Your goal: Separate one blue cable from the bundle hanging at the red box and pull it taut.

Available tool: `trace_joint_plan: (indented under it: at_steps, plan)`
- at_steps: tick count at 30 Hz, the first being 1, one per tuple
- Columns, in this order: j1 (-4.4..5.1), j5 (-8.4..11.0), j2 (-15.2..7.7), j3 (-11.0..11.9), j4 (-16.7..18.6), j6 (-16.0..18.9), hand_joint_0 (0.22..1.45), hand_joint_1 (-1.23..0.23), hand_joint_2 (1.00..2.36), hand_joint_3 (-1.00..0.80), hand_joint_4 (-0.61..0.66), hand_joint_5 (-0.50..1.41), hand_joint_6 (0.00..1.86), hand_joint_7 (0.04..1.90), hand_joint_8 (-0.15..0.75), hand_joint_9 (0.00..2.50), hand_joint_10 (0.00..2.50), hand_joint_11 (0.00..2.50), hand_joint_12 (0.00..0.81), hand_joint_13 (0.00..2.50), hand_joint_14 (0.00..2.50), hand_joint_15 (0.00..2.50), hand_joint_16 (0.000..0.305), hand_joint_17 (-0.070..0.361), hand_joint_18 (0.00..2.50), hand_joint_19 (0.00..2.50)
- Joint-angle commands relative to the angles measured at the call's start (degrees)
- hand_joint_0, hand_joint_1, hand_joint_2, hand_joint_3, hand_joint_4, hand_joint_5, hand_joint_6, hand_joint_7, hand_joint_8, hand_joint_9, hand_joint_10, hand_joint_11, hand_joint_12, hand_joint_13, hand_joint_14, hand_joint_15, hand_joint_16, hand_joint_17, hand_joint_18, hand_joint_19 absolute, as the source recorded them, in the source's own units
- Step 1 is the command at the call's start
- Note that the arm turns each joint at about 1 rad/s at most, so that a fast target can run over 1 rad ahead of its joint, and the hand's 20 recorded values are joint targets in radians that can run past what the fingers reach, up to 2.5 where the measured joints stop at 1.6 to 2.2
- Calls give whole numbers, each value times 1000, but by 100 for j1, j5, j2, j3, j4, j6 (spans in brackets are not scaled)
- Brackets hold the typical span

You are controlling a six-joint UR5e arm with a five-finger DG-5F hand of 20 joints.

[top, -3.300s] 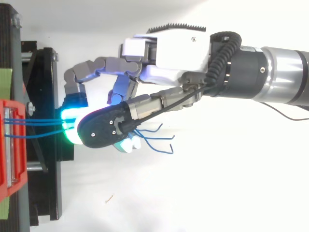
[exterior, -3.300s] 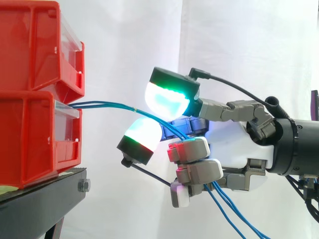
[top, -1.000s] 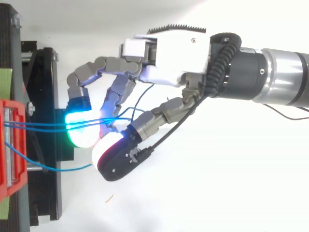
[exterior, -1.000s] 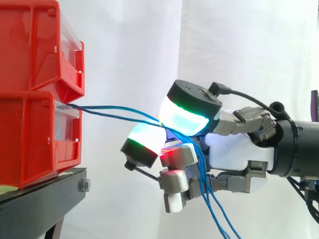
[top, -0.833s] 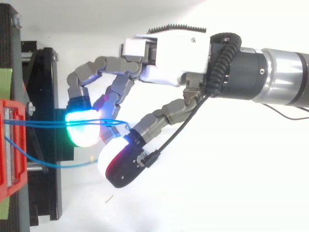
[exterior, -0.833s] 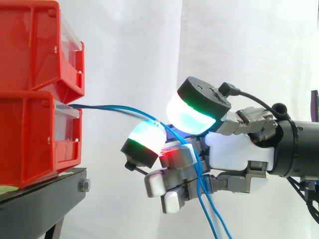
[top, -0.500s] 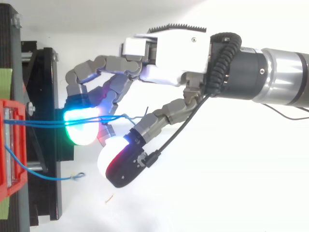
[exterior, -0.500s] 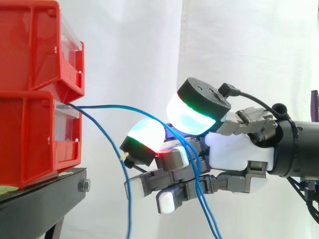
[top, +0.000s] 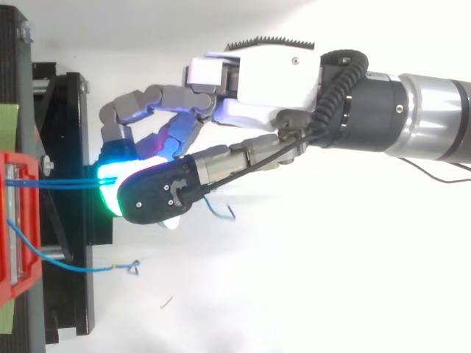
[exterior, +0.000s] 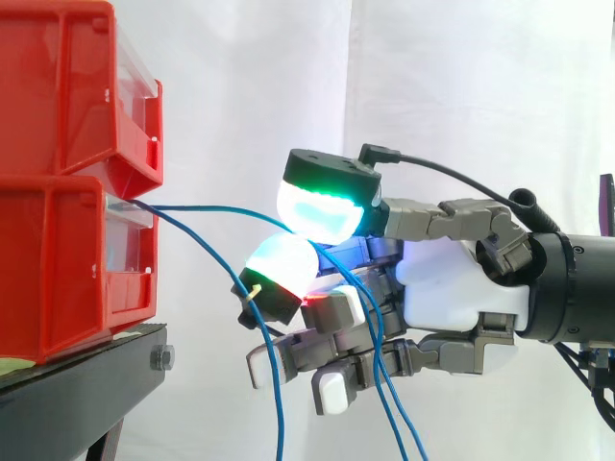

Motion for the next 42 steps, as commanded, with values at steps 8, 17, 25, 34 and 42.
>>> trace_joint_plan:
  at_steps: [8,17,25,34,42]
  plan:
    - [9,44,0,-1,-5,-3,726,-678,1022,-209,209,-103,500,1437,354,1102,25,1029,382,719,20,582,41,92,800,646]
    - [9,44,0,-1,-5,-3,637,-470,1008,-409,186,-95,501,1436,321,1073,23,787,362,762,20,556,39,87,831,623]
    - [9,44,0,-1,-5,-3,649,-407,1013,-355,283,-99,504,1220,326,1075,23,675,359,870,20,645,37,84,913,645]
    - [9,53,0,-10,-14,-3,727,-549,1027,-13,222,-96,502,1370,348,1093,25,771,356,864,21,632,37,82,907,671]
    - [9,44,0,-10,-49,-3,713,-652,1026,-143,240,-109,522,1429,361,1109,24,843,363,865,22,626,36,81,926,641]
